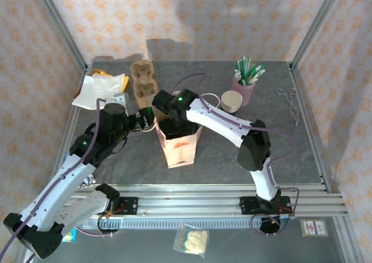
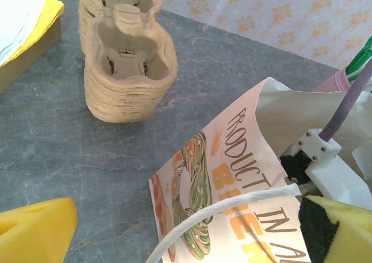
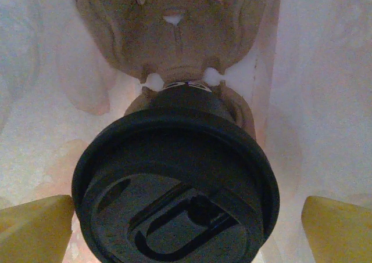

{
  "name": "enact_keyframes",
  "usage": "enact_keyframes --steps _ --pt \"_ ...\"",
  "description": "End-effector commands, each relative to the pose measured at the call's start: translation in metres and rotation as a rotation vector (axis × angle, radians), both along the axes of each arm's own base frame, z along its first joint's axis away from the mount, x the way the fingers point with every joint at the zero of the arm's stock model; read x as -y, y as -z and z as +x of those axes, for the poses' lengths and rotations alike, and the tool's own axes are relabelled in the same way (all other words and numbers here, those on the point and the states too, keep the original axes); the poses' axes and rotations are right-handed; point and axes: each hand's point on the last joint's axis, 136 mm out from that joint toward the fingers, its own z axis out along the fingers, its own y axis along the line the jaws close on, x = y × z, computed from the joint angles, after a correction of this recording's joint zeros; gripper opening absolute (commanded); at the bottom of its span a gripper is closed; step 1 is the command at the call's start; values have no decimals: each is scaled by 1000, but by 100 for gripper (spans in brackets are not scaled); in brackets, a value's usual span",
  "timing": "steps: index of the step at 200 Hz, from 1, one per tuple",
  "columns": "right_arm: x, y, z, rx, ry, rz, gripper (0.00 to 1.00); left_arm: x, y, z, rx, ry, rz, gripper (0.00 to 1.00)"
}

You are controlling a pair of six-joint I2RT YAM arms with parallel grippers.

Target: Pack the takeout coffee

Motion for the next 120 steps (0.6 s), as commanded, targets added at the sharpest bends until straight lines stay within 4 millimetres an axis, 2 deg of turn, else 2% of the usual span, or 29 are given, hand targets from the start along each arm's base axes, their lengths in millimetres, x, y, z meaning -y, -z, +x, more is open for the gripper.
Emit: enact_keyframes --steps 1,120 --pt "6 -23 2 51 9 8 100 -5 -15 3 29 -15 15 99" --pt "4 -42 3 78 12 56 100 -5 -25 7 36 -19 19 99"
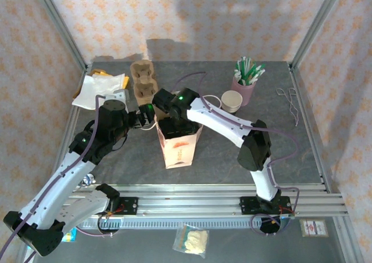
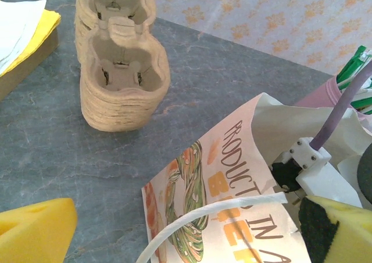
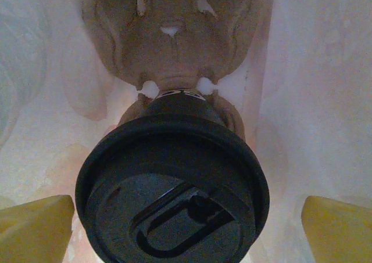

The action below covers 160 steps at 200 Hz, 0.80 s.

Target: Pack the takeout coffee

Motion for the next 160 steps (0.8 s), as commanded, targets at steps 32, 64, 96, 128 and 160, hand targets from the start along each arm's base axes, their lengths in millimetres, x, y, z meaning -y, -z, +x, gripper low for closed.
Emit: enact_keyframes --steps 32,64,96,128,160 --pt "5 -41 -2 62 8 65 100 -7 -12 3 22 -20 24 99" --pt "5 -45 -4 62 9 76 100 -6 -11 4 19 -19 24 99" --pt "4 -50 -4 66 5 92 100 -5 -12 4 23 -18 20 99" --pt "3 -52 -4 67 3 100 100 -5 -11 4 20 -20 19 99" --pt "4 -53 -4 69 3 101 100 -6 -11 4 22 -20 17 99"
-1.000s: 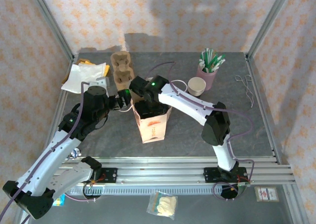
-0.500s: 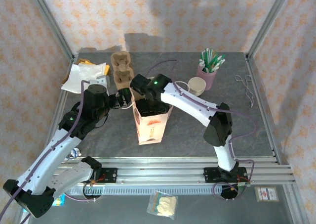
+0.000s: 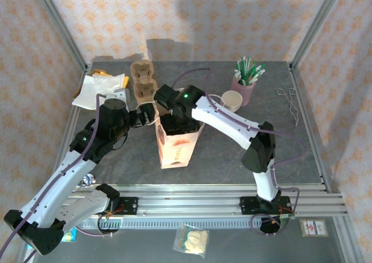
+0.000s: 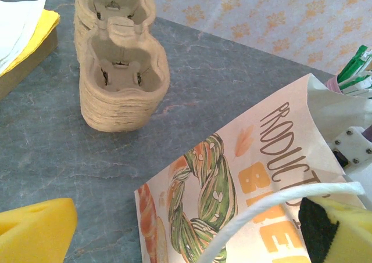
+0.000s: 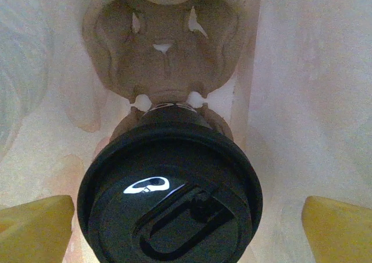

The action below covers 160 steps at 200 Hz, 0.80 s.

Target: Pack the takeout coffee

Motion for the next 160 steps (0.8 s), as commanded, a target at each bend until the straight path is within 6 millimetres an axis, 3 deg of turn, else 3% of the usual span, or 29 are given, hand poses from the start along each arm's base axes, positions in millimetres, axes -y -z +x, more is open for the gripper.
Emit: enact_keyframes --steps 1,133,160 --pt "4 -27 -3 36 6 41 100 -7 -11 2 29 -20 14 99" --pt "3 -34 -2 46 15 60 100 2 16 2 -12 11 -8 97" --pt "3 -30 -3 36 11 52 100 3 13 2 -2 10 -26 97"
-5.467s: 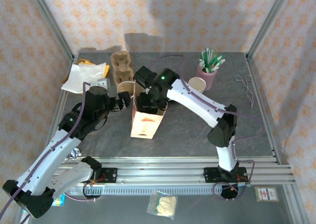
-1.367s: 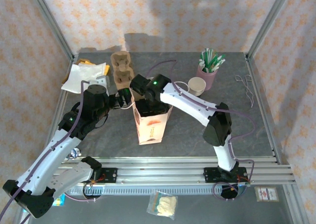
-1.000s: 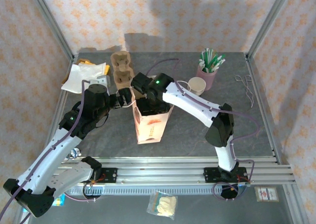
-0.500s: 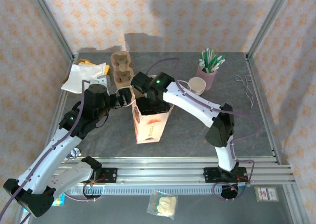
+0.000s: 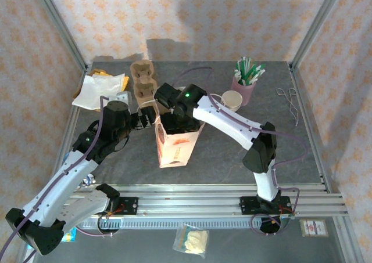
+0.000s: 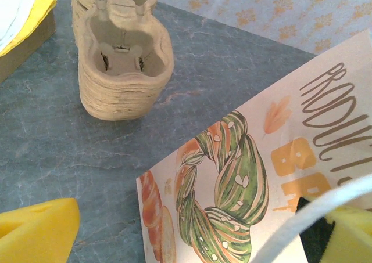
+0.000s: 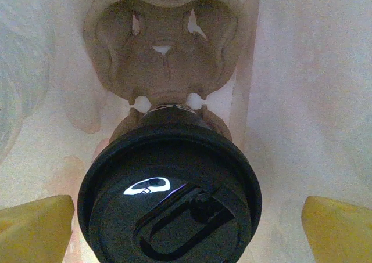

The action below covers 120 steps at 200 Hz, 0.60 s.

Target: Pack the takeout coffee

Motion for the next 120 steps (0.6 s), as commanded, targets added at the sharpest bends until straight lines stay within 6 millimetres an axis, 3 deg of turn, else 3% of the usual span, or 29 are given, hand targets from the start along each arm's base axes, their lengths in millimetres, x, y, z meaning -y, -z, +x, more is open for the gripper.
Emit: enact_keyframes --steps 1,66,120 --pt "4 -21 -4 24 6 31 100 0 -7 3 29 -4 -31 97" --pt "13 -1 1 30 10 -49 100 -2 -47 -5 110 8 -60 99" --pt "19 8 6 47 20 -97 100 11 -55 -10 119 70 -133 99"
